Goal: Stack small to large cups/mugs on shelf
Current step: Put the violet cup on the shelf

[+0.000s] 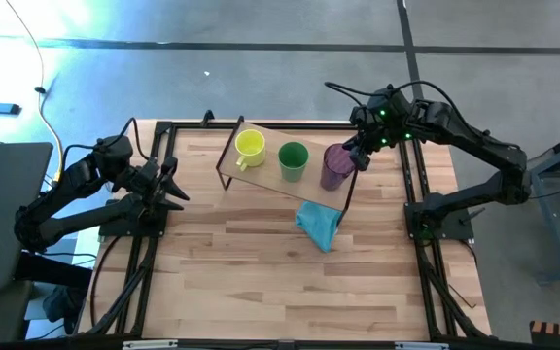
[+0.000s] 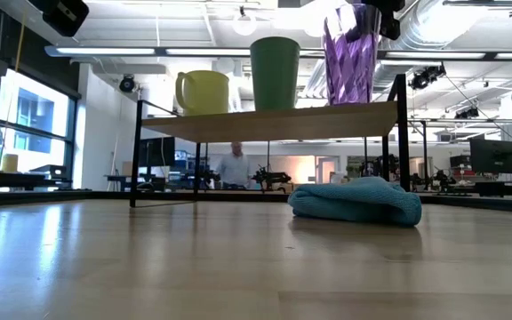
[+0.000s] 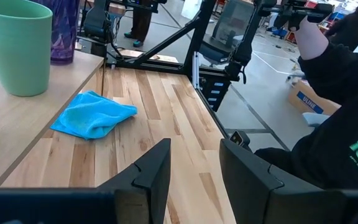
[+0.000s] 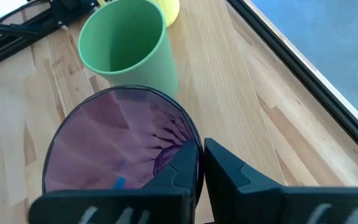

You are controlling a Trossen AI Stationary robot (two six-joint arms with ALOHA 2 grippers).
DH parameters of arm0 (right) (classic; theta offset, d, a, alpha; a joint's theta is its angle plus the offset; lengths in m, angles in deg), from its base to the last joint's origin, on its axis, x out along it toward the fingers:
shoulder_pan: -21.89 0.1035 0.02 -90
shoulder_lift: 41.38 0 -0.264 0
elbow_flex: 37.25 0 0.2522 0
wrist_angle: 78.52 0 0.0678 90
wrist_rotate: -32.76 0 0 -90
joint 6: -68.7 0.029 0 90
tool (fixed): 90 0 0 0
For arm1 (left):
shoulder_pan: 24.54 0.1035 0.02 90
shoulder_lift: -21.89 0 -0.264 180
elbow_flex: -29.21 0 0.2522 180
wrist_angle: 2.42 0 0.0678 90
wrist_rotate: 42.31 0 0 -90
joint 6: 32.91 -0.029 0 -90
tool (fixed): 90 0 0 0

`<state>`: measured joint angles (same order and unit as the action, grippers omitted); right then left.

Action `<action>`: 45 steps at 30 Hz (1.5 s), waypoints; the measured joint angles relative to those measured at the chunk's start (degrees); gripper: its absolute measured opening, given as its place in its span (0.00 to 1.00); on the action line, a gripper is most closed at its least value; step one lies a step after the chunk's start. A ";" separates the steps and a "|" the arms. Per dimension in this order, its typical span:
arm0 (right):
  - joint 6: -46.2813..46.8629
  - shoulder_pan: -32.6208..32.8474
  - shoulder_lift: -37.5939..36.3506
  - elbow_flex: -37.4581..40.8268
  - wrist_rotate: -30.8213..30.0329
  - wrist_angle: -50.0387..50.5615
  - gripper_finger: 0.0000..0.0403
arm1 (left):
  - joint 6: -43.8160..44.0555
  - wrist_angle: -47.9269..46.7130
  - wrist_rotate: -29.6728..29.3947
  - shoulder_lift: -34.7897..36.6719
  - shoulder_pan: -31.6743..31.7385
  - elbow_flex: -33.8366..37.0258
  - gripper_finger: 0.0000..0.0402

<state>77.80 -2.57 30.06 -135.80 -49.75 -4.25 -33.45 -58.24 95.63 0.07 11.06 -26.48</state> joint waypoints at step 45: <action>1.14 0.13 0.98 -0.04 1.70 -0.42 0.20 | -0.02 -0.09 0.02 -0.02 0.02 0.00 0.32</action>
<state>78.94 -2.44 31.05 -135.85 -48.05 -4.67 -33.47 -58.33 95.65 0.04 11.08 -26.48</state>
